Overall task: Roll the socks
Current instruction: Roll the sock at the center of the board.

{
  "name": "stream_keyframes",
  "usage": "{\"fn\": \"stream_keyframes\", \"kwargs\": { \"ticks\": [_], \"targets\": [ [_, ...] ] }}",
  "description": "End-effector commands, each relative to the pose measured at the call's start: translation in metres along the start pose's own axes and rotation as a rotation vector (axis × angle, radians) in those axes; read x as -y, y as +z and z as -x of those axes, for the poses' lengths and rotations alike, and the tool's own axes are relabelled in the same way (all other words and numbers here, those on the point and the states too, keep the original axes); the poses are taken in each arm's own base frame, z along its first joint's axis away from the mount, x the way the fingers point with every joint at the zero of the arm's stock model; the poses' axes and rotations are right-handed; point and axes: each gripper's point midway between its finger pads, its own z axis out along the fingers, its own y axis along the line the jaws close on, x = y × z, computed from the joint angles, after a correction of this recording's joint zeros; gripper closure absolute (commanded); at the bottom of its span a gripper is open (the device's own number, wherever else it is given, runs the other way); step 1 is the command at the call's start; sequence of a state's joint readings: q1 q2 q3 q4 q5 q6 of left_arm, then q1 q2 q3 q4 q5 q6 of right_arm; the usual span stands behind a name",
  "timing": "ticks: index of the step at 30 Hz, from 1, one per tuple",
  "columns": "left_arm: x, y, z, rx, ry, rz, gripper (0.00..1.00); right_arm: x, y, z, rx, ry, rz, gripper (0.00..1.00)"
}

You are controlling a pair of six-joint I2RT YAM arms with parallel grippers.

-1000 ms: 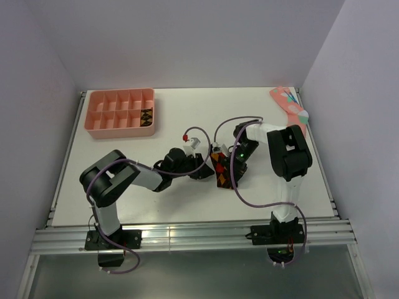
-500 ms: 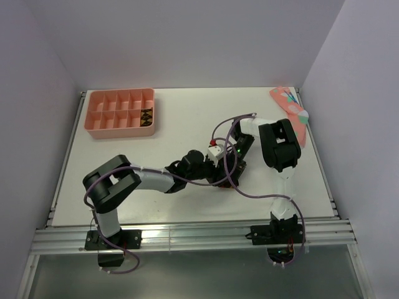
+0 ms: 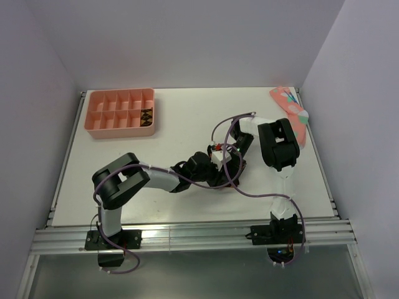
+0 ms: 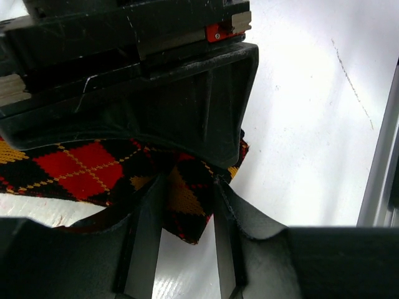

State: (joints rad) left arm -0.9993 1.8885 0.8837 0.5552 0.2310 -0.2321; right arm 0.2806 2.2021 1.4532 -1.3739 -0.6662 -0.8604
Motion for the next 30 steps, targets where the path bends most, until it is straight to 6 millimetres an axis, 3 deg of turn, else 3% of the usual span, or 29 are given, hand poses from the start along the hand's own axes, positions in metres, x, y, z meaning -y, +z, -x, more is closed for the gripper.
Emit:
{"fn": "stream_keyframes", "kwargs": {
  "ticks": [1,6,11,18,21,25,30],
  "targets": [
    [0.006,0.007,0.003,0.007,0.024,-0.03,0.59,0.002,-0.006,-0.007,-0.043,0.018,-0.008,0.74],
    [0.008,0.012,-0.01,-0.033,-0.014,-0.052,0.69,0.003,-0.005,-0.006,-0.034,0.02,-0.011,0.74],
    [0.011,0.016,-0.031,-0.097,-0.079,-0.077,1.0,0.007,-0.004,-0.004,-0.013,0.017,-0.048,0.74],
    [0.017,0.017,-0.059,-0.192,-0.211,-0.123,1.0,0.012,-0.005,0.007,0.088,0.001,-0.128,0.58],
    [0.014,0.015,-0.07,-0.232,-0.27,-0.131,1.0,0.008,-0.012,0.012,0.161,-0.025,-0.16,0.45],
    [0.004,0.006,-0.075,-0.247,-0.358,-0.128,1.0,0.003,-0.031,0.022,0.292,-0.039,-0.195,0.39],
    [-0.008,0.0,-0.077,-0.279,-0.441,-0.12,1.0,0.004,-0.072,0.027,0.472,-0.056,-0.275,0.39]
  ]
}}
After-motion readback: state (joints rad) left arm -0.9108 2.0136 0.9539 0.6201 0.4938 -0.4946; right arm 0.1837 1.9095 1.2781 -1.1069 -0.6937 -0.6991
